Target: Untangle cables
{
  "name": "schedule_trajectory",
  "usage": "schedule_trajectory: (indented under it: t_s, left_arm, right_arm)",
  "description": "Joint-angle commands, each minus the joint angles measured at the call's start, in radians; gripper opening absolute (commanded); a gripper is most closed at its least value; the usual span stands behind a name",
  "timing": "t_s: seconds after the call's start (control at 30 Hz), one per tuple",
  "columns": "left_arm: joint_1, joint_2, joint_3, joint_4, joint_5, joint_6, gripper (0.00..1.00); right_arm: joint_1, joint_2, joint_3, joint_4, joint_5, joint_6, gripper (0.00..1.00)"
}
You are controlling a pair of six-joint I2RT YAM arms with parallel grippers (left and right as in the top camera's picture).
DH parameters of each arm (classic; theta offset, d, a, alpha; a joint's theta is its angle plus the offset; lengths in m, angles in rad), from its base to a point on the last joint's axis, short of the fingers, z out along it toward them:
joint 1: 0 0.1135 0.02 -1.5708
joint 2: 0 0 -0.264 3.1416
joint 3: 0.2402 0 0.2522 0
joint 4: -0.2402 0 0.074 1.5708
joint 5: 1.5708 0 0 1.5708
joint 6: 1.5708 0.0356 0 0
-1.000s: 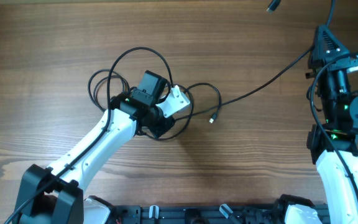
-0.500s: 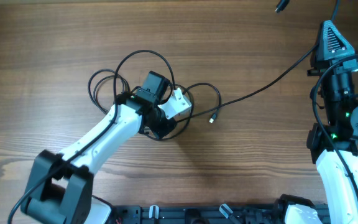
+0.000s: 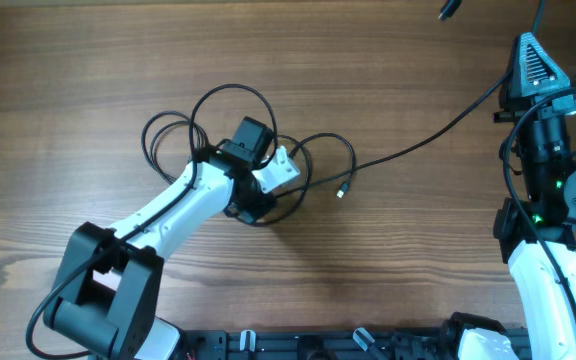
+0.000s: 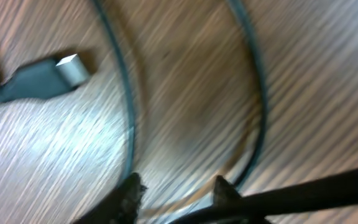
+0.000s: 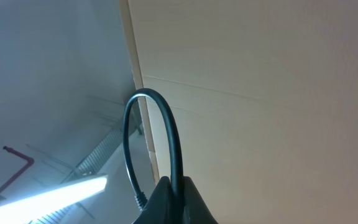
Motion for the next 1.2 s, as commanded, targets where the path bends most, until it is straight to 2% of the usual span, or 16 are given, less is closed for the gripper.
schedule_trajectory:
  t_s: [0.0,0.37,0.5,0.57,0.67,0.93,1.17]
  left_arm:
    - [0.057,0.013,-0.018,-0.006,-0.074,0.004,0.46]
    - [0.174,0.013,-0.053,0.01,-0.075,0.004,0.41]
    - [0.183,0.013,-0.055,0.018,-0.116,0.004,0.34]
    - [0.185,0.013,-0.054,0.021,-0.119,0.004,0.26]
    - [0.185,0.012,-0.054,0.026,-0.119,0.003,0.04]
    - [0.178,0.01,-0.051,0.06,-0.146,-0.032,0.04]
    - [0.178,-0.091,-0.039,0.197,-0.403,-0.156,0.04]
  right_arm:
    - [-0.009,0.004,0.01,0.011,-0.012,0.023,0.04]
    - [-0.009,0.004,0.01,0.033,-0.013,0.034,0.04]
    - [-0.009,0.004,0.01,0.033,-0.014,0.034,0.04]
    - [-0.009,0.004,0.01,0.033,-0.016,0.034,0.04]
    - [-0.009,0.004,0.01,0.032,-0.016,0.033,0.04]
    - [-0.009,0.005,0.01,0.005,-0.012,0.022,0.04]
    - [-0.009,0.031,0.01,-0.014,0.01,-0.004,0.04]
